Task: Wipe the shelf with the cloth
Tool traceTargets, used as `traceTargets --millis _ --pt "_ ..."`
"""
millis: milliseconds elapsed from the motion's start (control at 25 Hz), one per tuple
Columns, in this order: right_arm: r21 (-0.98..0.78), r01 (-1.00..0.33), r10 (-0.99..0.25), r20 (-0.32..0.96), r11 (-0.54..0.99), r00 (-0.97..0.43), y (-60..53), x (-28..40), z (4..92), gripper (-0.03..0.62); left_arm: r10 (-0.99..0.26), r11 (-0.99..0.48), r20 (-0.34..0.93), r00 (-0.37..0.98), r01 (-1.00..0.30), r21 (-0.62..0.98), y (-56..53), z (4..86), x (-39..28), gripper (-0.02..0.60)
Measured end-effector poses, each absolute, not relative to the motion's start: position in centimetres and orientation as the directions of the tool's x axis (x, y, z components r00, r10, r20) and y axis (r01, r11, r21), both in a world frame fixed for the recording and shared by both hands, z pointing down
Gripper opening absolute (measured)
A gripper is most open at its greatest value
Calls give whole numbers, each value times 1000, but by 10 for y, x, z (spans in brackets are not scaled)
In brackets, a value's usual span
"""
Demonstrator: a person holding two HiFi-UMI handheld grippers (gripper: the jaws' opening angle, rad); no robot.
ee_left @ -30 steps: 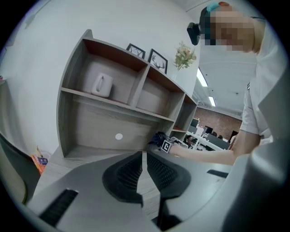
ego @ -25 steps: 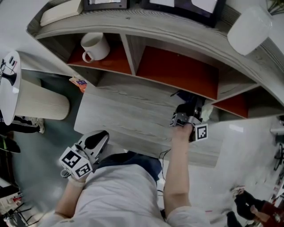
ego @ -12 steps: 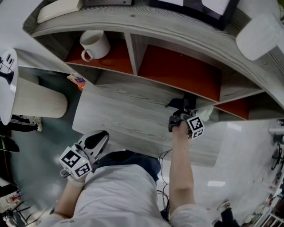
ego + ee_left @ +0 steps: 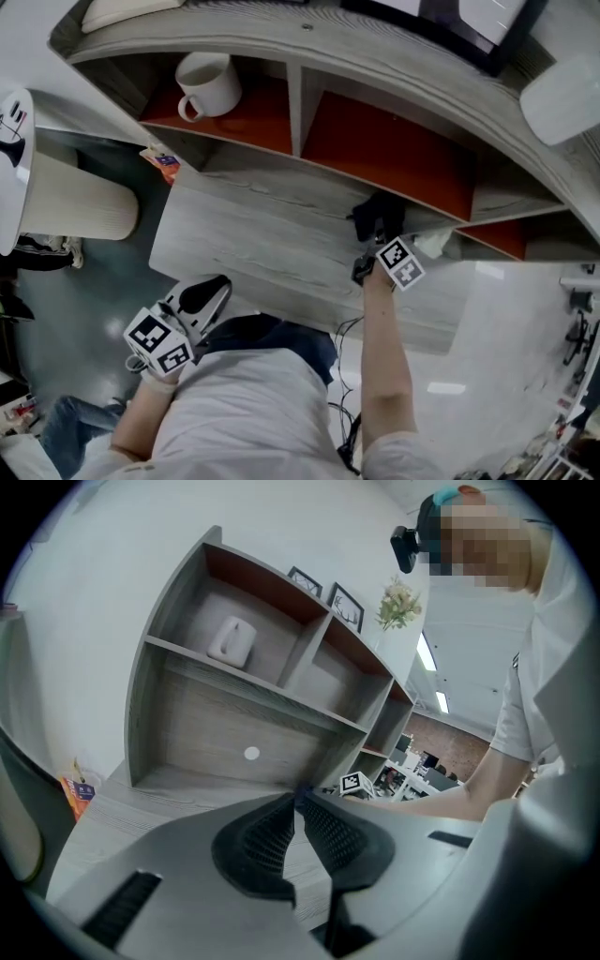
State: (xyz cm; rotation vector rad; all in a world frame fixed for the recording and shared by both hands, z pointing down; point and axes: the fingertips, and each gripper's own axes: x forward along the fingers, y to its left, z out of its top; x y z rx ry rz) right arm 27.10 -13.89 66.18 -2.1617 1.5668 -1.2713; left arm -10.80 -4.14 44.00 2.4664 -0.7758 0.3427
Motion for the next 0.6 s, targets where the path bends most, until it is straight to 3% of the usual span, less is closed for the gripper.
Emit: traceTargets --millis 280,600 --pt "-234 -927 -735 676 -292 60 -175 250 699 195 -476 -660 407 780 -622 420 -31 452 -124 41" --pt "-202 -966 -715 699 -160 -27 -231 210 703 137 -534 -580 436 724 -689 435 -16 467 -155 41"
